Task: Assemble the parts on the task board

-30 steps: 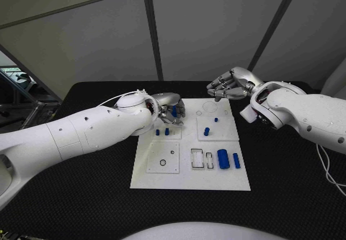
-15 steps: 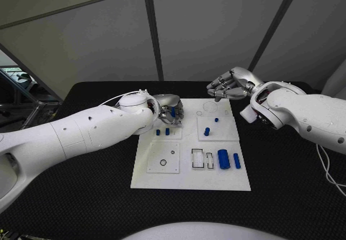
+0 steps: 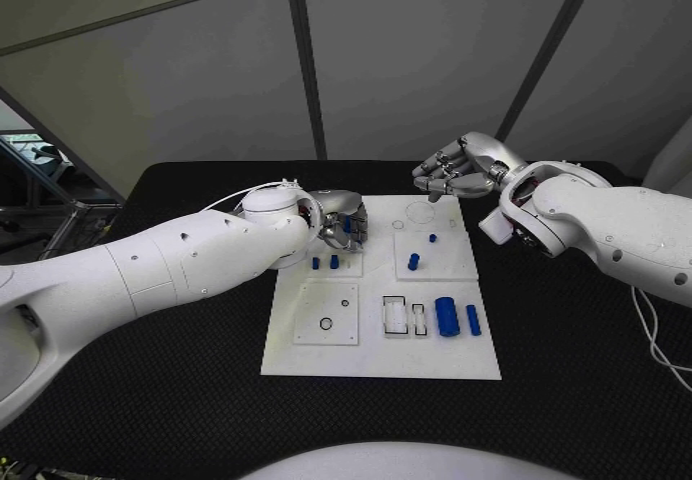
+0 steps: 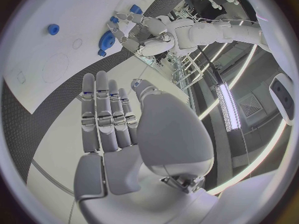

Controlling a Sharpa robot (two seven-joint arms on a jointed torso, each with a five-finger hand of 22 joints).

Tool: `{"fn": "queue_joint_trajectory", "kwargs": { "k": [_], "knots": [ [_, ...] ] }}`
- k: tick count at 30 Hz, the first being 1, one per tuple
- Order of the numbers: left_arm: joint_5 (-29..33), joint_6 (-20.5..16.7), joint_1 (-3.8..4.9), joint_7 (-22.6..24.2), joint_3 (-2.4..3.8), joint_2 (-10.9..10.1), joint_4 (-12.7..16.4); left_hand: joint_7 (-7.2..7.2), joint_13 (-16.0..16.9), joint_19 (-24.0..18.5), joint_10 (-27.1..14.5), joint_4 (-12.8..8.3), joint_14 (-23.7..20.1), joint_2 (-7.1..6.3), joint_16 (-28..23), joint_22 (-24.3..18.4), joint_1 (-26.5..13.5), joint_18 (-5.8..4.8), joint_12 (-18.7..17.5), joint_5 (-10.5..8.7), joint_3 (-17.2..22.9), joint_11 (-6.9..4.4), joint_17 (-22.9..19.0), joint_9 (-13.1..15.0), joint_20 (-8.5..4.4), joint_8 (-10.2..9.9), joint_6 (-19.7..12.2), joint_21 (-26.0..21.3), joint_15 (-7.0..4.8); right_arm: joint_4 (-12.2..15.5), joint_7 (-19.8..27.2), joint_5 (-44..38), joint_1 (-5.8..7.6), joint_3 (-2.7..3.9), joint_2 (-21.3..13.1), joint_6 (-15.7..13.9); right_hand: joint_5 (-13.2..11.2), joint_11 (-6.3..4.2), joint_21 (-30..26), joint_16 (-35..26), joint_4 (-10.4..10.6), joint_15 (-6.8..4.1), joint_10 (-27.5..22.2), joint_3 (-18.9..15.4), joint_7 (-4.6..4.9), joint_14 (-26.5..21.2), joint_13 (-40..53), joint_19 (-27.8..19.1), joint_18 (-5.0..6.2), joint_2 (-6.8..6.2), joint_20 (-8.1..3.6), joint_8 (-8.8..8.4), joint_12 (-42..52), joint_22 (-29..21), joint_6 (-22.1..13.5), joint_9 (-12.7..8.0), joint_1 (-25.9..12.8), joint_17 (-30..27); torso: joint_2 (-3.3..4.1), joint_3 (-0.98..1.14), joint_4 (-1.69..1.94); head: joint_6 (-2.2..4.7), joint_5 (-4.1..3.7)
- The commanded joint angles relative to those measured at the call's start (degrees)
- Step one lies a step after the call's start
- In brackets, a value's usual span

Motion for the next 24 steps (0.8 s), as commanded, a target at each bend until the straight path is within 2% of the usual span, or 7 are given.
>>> {"fn": "queue_joint_trajectory", "kwargs": {
  "k": [1,9,15,24],
  "knots": [
    [-0.5,1.1,0.00,-0.6,0.02,0.1,-0.1,0.09,-0.1,0.2,0.7,-0.2,0.2,0.28,0.2,0.2,0.5,-6.37,0.0,-0.02,0.6,-0.06,-0.1,-0.1,-0.32,-0.4,0.6,0.3,-0.40,0.1,0.4,-0.1,0.10,0.03,0.1,0.3,0.2,-0.09,-0.4,-0.3,0.0,-0.18,-0.3,0.5,-0.08,0.3,-0.1,0.5,0.63,0.56,-0.07,0.15,0.0,-0.1,-0.3,0.1,0.3,-0.1,-0.04,0.02,-0.03,-0.05,0.04],
    [-0.5,1.7,-0.08,-1.2,0.02,0.2,-0.3,0.43,-0.5,0.1,1.2,-1.5,0.1,0.82,0.5,0.9,2.0,-6.48,-0.6,-0.03,3.0,0.02,-0.4,-0.6,-0.42,-0.9,0.9,0.9,-0.40,0.0,0.5,-0.1,0.10,0.03,0.1,0.3,0.3,-0.09,-0.4,-0.4,0.0,-0.18,-0.3,0.6,-0.07,0.3,-0.1,0.5,0.63,0.62,-0.07,0.15,0.0,-0.1,-0.3,0.1,0.3,-0.1,-0.04,-0.01,0.00,-0.03,-0.08],
    [-0.5,1.5,-0.12,-1.4,0.02,0.2,0.0,0.96,-1.0,0.5,1.9,-3.4,0.2,1.25,1.0,2.6,3.5,-6.86,-1.2,0.00,6.2,0.35,-0.4,-1.2,-0.31,-1.5,1.4,2.9,-0.17,0.0,0.5,-0.1,0.10,0.03,0.1,0.3,0.3,-0.09,-0.4,-0.4,0.0,-0.18,-0.3,0.6,-0.07,0.3,-0.1,0.5,0.63,0.62,-0.07,0.15,0.0,-0.1,-0.3,0.1,0.3,-0.1,0.00,-0.03,0.00,-0.02,-0.14],
    [-0.7,-1.9,-0.21,-0.1,0.04,-0.2,0.8,1.09,-1.0,0.6,3.3,-4.5,0.1,1.03,1.4,3.5,2.8,-6.97,-1.2,-0.11,8.4,0.40,-0.6,-1.5,-0.20,-1.8,2.3,3.7,-0.07,-0.1,0.6,-0.1,0.10,0.03,0.1,0.3,0.3,-0.08,-0.4,-0.4,0.0,-0.18,-0.3,0.6,-0.06,0.3,-0.1,0.6,0.62,0.62,-0.07,0.15,0.0,-0.1,-0.3,0.1,0.3,-0.1,-0.04,-0.05,0.01,0.01,-0.15]
  ]
}}
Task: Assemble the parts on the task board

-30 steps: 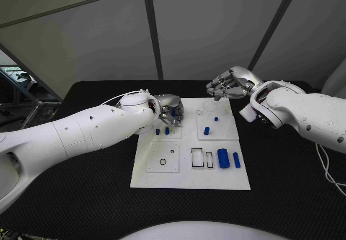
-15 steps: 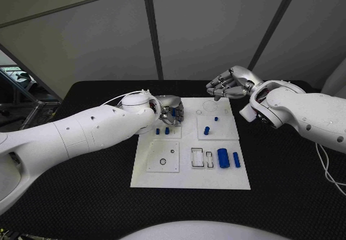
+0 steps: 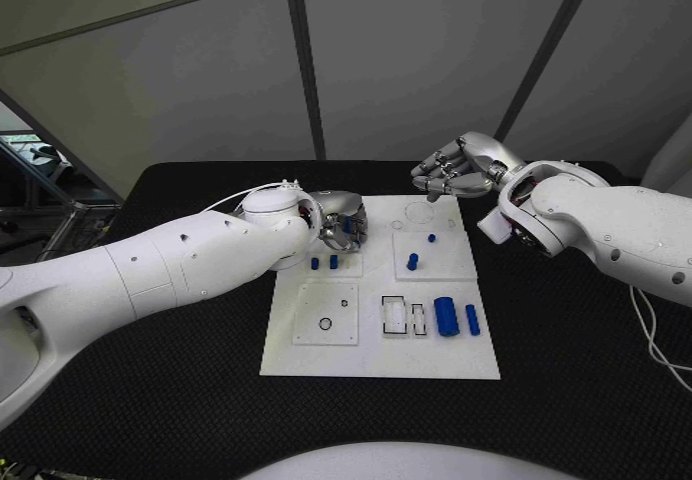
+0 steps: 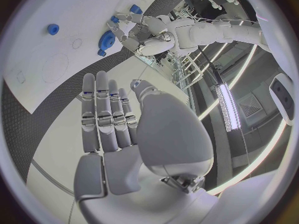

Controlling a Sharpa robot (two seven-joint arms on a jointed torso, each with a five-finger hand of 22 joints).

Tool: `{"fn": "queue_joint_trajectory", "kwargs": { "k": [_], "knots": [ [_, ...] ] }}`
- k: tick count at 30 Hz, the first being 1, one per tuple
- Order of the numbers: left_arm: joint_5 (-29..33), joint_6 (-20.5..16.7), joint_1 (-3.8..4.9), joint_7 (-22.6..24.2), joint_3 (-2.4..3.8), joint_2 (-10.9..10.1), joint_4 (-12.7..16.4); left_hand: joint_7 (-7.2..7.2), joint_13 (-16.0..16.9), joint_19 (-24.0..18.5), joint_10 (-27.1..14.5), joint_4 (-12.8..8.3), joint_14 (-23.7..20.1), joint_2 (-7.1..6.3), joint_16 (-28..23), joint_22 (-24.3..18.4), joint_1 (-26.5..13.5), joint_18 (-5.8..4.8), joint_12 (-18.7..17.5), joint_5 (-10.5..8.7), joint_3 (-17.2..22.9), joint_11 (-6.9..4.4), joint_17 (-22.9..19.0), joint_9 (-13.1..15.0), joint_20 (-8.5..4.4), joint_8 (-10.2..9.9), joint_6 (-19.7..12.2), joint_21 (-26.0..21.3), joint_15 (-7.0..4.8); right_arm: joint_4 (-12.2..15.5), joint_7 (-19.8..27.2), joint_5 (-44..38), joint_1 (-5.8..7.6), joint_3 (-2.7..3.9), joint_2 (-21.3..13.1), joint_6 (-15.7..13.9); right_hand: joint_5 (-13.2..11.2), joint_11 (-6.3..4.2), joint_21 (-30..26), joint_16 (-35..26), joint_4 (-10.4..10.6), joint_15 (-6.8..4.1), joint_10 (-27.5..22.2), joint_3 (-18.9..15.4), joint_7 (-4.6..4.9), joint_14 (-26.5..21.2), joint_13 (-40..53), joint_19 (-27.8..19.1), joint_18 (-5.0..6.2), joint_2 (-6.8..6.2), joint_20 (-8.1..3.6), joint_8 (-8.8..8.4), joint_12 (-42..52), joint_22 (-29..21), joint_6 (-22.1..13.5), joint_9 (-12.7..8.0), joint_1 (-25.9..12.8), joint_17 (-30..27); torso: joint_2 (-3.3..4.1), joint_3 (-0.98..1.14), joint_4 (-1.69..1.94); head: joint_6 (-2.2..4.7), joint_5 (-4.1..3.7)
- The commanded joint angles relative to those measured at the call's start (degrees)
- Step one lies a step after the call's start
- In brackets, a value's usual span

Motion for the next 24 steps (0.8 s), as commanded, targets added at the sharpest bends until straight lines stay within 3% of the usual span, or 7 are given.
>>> {"fn": "queue_joint_trajectory", "kwargs": {
  "k": [1,12,20,24],
  "knots": [
    [-0.6,-2.1,-0.05,0.7,-0.02,-0.2,0.4,0.05,0.2,0.4,0.6,0.0,-0.1,-0.01,0.3,0.2,-0.2,-6.97,0.4,0.17,0.7,-0.02,-0.1,-0.1,0.02,-0.2,0.8,0.3,0.13,0.0,0.6,-0.1,0.10,0.03,0.1,0.2,0.3,-0.08,-0.2,-0.2,0.1,-0.18,-0.3,0.3,-0.06,0.3,-0.1,0.3,0.62,0.38,0.14,0.15,0.0,-0.1,-0.3,0.1,0.0,-0.1,-0.01,-0.01,0.03,0.02,0.00],
    [0.1,-4.5,-0.08,1.8,0.40,-1.7,2.1,0.00,0.0,0.3,1.7,-0.2,0.0,-0.03,0.6,0.6,-1.5,-6.99,-0.2,0.04,1.5,-0.08,-0.2,-0.2,0.07,-0.2,2.3,0.6,0.12,-0.2,0.7,-0.1,0.09,0.03,0.1,0.3,0.3,-0.08,-0.2,-0.2,0.1,-0.18,-0.3,0.3,-0.06,0.3,-0.1,0.3,0.62,0.38,0.14,0.15,0.0,-0.1,-0.3,0.1,0.0,-0.1,-0.08,0.03,0.04,0.26,0.13],
    [0.2,-4.2,-0.07,1.7,2.30,-3.8,4.4,-0.03,0.0,0.3,2.0,-0.3,-0.1,-0.10,0.7,0.7,-1.8,-6.99,-0.4,0.03,1.6,-0.11,-0.3,-0.2,0.06,-0.2,2.6,0.6,0.11,-0.4,0.8,-0.1,0.08,0.03,0.0,0.2,0.3,-0.08,-0.2,-0.2,0.1,-0.18,-0.3,0.3,-0.06,0.3,-0.1,0.3,0.62,0.38,0.14,0.15,0.0,-0.1,-0.3,0.1,0.0,-0.1,-0.11,0.01,0.09,0.56,0.28],
    [0.3,-3.4,-0.04,1.2,2.83,-5.6,5.6,-0.04,0.0,0.3,2.1,-0.4,-0.1,-0.19,0.6,0.7,-2.0,-7.00,-0.5,0.00,1.7,-0.12,-0.5,-0.2,0.07,-0.3,2.8,0.7,0.10,-0.4,0.8,-0.1,0.08,0.03,0.0,0.2,0.3,-0.08,-0.2,-0.2,0.1,-0.18,-0.3,0.3,-0.06,0.3,-0.1,0.3,0.62,0.38,0.14,0.15,0.0,-0.1,-0.3,0.1,0.0,-0.1,-0.14,0.08,0.03,0.60,0.39]
  ]
}}
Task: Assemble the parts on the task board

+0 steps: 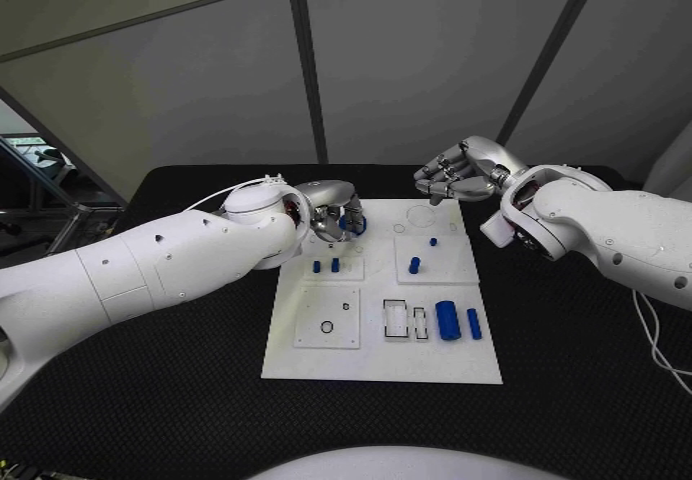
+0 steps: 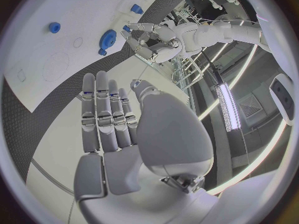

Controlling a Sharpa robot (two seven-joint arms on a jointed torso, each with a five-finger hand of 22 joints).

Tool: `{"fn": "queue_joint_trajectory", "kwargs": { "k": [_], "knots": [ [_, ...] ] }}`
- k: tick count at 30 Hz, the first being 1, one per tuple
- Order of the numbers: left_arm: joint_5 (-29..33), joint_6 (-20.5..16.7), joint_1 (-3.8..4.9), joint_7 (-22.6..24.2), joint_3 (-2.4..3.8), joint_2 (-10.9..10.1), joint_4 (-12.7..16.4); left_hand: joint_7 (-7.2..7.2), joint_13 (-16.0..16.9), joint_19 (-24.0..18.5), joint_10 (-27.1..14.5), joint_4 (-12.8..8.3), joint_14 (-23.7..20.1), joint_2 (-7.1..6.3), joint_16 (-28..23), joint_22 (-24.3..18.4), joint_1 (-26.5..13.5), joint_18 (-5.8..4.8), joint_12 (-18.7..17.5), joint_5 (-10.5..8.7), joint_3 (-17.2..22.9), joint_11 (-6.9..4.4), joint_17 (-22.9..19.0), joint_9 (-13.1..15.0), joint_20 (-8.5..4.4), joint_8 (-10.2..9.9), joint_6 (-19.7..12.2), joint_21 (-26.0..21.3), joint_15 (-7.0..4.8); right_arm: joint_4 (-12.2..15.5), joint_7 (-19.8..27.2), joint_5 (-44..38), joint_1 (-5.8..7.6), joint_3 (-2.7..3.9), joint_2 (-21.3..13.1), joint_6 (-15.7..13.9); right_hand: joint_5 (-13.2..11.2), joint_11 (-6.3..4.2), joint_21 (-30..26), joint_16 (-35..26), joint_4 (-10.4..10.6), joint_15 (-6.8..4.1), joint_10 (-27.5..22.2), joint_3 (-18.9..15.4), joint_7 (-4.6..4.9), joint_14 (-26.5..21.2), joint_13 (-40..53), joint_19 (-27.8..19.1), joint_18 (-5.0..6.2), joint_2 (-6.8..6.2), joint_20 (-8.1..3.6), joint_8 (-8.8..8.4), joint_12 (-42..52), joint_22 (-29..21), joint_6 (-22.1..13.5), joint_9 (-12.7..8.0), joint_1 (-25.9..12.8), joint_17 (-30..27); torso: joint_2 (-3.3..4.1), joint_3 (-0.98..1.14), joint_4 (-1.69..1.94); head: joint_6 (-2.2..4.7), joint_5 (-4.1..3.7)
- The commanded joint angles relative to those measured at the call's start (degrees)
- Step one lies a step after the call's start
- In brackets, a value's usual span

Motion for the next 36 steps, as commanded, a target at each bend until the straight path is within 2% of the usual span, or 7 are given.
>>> {"fn": "queue_joint_trajectory", "kwargs": {
  "k": [1,8,13,17,23,36],
  "knots": [
    [0.3,0.3,0.10,0.0,0.24,-1.3,0.9,0.15,-0.1,0.3,0.4,0.0,-0.1,-0.14,0.2,0.6,-0.8,-7.00,-0.2,0.25,0.3,-0.08,-0.1,-0.1,0.06,-0.3,0.5,0.4,0.09,0.0,0.6,-0.1,0.10,0.03,-0.1,0.2,0.3,-0.07,-0.2,-0.2,0.1,-0.18,-0.3,0.3,-0.06,0.3,-0.1,0.3,0.63,0.39,0.14,0.15,0.0,-0.1,-0.3,0.1,0.0,-0.1,0.01,0.03,-0.02,0.09,0.06],
    [1.9,1.0,0.10,-0.8,0.45,-4.5,2.5,0.14,-0.2,0.3,0.7,0.0,-0.1,-0.27,0.2,0.7,-1.2,-7.00,-0.5,0.22,0.3,-0.09,-0.3,-0.1,0.07,-0.4,0.7,0.4,0.08,0.0,0.6,-0.1,0.10,0.03,-0.2,0.1,0.3,-0.07,-0.2,-0.2,0.1,-0.18,-0.3,0.3,-0.06,0.3,-0.1,0.3,0.63,0.39,0.14,0.15,0.0,-0.1,-0.3,0.1,0.0,-0.1,0.02,-0.05,0.02,0.16,0.08],
    [2.3,1.8,0.06,-1.1,0.47,-5.7,3.0,0.11,-0.2,0.3,0.9,0.1,-0.2,-0.46,0.2,0.7,-1.6,-7.00,-0.7,0.18,0.2,-0.11,-0.3,-0.2,0.08,-0.5,0.9,0.4,0.07,0.0,0.6,-0.1,0.09,0.03,-0.2,0.2,0.3,-0.07,-0.2,-0.2,0.1,-0.18,-0.3,0.3,-0.06,0.3,-0.1,0.3,0.63,0.39,0.14,0.15,0.0,-0.1,-0.3,0.1,0.0,-0.1,0.10,-0.01,-0.03,0.26,0.22],
    [2.5,2.0,-0.11,-1.0,0.46,-5.7,2.9,0.09,-0.2,0.2,1.0,0.1,-0.2,-0.50,0.2,0.8,-1.8,-7.00,-0.8,0.17,0.2,-0.13,-0.3,-0.2,0.08,-0.6,0.9,0.4,0.07,-0.1,0.6,-0.1,0.09,0.03,-0.2,0.2,0.3,-0.07,-0.2,-0.2,0.1,-0.18,-0.3,0.3,-0.06,0.3,-0.1,0.3,0.63,0.39,0.14,0.15,0.0,-0.1,-0.3,0.1,0.0,-0.1,0.17,-0.06,-0.06,0.18,0.24],
    [2.6,2.4,-0.24,-1.1,0.46,-5.3,2.2,0.07,-0.3,0.2,1.1,0.1,-0.2,-0.58,0.2,0.7,-2.0,-6.98,-0.9,0.15,0.1,-0.15,-0.4,-0.2,0.08,-0.6,1.0,0.3,0.06,-0.1,0.6,-0.1,0.08,0.03,-0.1,0.2,0.3,-0.07,-0.2,-0.2,0.1,-0.18,-0.3,0.3,-0.06,0.3,-0.1,0.3,0.63,0.39,0.14,0.15,0.0,-0.1,-0.3,0.1,0.0,-0.1,0.15,0.02,-0.08,0.09,0.35],
    [2.6,3.6,-0.54,-1.5,0.43,-4.4,0.6,0.03,-0.3,0.1,1.3,0.1,-0.3,-0.62,0.2,0.6,-2.2,-6.94,-1.1,0.09,0.0,-0.19,-0.6,-0.2,0.08,-0.7,1.2,0.1,0.04,-0.1,0.6,-0.1,0.08,0.02,0.0,0.2,0.3,-0.07,-0.2,-0.2,0.1,-0.18,-0.3,0.3,-0.06,0.3,-0.1,0.3,0.63,0.39,0.14,0.15,0.0,-0.1,-0.3,0.1,0.0,-0.1,0.13,0.00,-0.09,-0.02,0.40]
  ]
}}
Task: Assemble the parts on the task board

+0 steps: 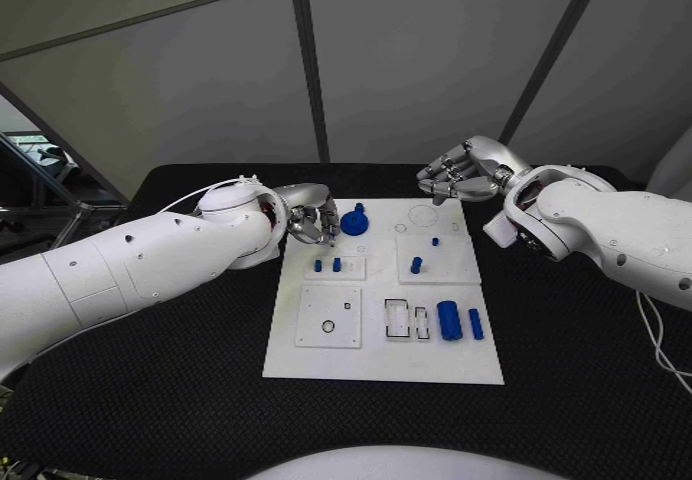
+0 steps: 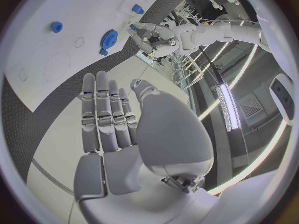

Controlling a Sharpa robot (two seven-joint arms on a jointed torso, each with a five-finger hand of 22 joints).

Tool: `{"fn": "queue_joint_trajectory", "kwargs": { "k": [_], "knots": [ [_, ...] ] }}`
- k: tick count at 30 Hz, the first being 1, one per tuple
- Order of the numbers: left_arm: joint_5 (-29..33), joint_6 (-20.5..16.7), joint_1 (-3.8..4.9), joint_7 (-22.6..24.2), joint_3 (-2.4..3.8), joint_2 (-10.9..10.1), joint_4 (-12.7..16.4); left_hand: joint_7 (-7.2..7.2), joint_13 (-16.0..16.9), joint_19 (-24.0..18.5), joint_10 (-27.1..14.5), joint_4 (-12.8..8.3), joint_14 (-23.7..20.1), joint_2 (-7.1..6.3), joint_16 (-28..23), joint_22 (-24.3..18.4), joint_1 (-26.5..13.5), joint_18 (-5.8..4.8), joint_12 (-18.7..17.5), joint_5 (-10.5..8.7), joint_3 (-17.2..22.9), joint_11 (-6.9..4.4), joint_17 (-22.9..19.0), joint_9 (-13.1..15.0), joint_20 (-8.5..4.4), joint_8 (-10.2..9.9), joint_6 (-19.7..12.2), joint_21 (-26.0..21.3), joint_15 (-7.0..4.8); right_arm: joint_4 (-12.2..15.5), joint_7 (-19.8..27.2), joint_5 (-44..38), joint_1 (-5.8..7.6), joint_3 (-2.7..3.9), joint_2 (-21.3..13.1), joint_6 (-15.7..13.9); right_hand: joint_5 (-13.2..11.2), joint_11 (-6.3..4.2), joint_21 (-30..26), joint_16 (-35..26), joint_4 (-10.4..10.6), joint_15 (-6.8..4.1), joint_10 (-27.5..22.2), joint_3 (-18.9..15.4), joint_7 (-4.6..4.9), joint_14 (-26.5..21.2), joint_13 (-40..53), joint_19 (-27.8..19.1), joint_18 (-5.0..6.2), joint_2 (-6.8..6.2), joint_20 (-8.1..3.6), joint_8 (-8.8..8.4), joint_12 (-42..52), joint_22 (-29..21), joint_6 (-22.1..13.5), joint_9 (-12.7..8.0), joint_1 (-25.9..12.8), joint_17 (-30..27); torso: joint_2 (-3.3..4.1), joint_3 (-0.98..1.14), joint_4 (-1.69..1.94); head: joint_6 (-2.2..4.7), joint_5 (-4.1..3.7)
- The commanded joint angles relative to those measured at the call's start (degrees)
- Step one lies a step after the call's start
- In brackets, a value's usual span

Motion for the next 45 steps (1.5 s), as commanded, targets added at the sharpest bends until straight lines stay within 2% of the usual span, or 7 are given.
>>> {"fn": "queue_joint_trajectory", "kwargs": {
  "k": [1,13,22,34,39,45],
  "knots": [
    [0.3,1.2,-0.01,-0.3,0.04,0.2,-0.2,0.04,0.1,0.1,0.2,0.1,-0.3,-0.02,0.2,0.6,-0.4,-6.94,-0.4,0.21,0.1,0.01,0.0,-0.1,0.08,-0.2,0.4,-0.1,0.04,0.0,0.5,-0.1,0.10,0.03,0.0,0.2,0.3,-0.08,-0.2,-0.2,0.1,-0.18,-0.3,0.3,-0.06,0.3,-0.1,0.3,0.63,0.39,0.14,0.15,0.0,-0.1,-0.3,0.1,0.0,-0.1,0.00,0.01,-0.04,0.01,0.01],
    [0.3,1.6,-0.33,-0.3,0.02,0.7,-0.5,-0.02,0.1,0.1,0.4,0.1,-0.3,-0.04,0.1,0.6,-0.5,-6.92,-0.5,0.13,0.0,-0.04,-0.2,-0.1,0.07,-0.3,0.5,-0.2,0.00,0.0,0.5,-0.1,0.09,0.03,0.1,0.2,0.3,-0.08,-0.2,-0.2,0.1,-0.18,-0.3,0.3,-0.06,0.3,-0.1,0.3,0.63,0.39,0.14,0.15,0.0,-0.1,-0.3,0.1,0.0,-0.1,-0.04,0.02,0.06,-0.13,-0.09],
    [0.3,2.2,-0.53,-0.7,-0.05,1.1,-0.9,-0.08,0.1,0.0,0.6,0.1,-0.4,-0.03,0.0,0.6,-0.7,-6.91,-0.6,0.08,-0.1,-0.09,-0.5,-0.1,0.07,-0.3,0.7,-0.2,-0.03,0.0,0.6,-0.1,0.09,0.03,0.2,0.2,0.3,-0.08,-0.2,-0.2,0.1,-0.18,-0.3,0.3,-0.06,0.3,-0.1,0.3,0.63,0.39,0.14,0.15,0.0,-0.1,-0.3,0.1,0.0,-0.1,0.00,0.01,-0.05,-0.19,0.04],
    [0.3,2.7,-0.74,-0.9,-0.16,1.5,-1.4,-0.17,0.1,0.0,0.8,0.1,-0.5,-0.04,0.0,0.6,-0.8,-6.89,-0.7,0.01,-0.2,-0.16,-0.6,-0.1,0.05,-0.2,1.0,-0.3,-0.09,0.0,0.6,-0.1,0.09,0.03,0.2,0.3,0.3,-0.06,-0.3,-0.2,0.1,-0.16,-0.3,0.4,-0.05,0.4,-0.1,0.4,0.61,0.39,0.14,0.13,0.0,-0.1,-0.3,0.1,-0.1,-0.1,-0.01,0.00,0.01,-0.21,0.05],
    [0.3,3.4,-0.81,-0.9,-0.26,1.6,-1.5,-0.20,0.1,0.0,0.9,0.1,-0.5,-0.09,0.0,0.6,-0.9,-6.90,-0.8,-0.03,-0.3,-0.18,-0.7,-0.1,0.04,-0.3,1.1,-0.2,-0.10,0.0,0.6,-0.1,0.09,0.03,0.2,0.3,0.3,-0.06,-0.3,-0.2,0.1,-0.16,-0.3,0.4,-0.05,0.4,-0.1,0.4,0.61,0.39,0.14,0.13,0.0,-0.1,-0.3,0.1,-0.1,-0.1,-0.01,0.02,-0.09,-0.16,0.07],
    [0.3,3.8,-0.85,-1.0,-0.46,1.6,-1.6,-0.32,0.1,0.0,1.1,0.0,-0.5,-0.12,0.0,0.7,-1.1,-6.91,-0.8,-0.06,-0.5,-0.29,-0.7,0.0,0.01,-0.2,1.4,-0.2,-0.18,0.0,0.6,-0.1,0.09,0.03,0.2,0.3,0.3,-0.06,-0.3,-0.2,0.1,-0.16,-0.3,0.4,-0.05,0.4,-0.1,0.4,0.61,0.39,0.14,0.13,0.0,-0.1,-0.3,0.1,-0.1,-0.1,-0.04,0.01,-0.01,-0.17,0.00]
  ]
}}
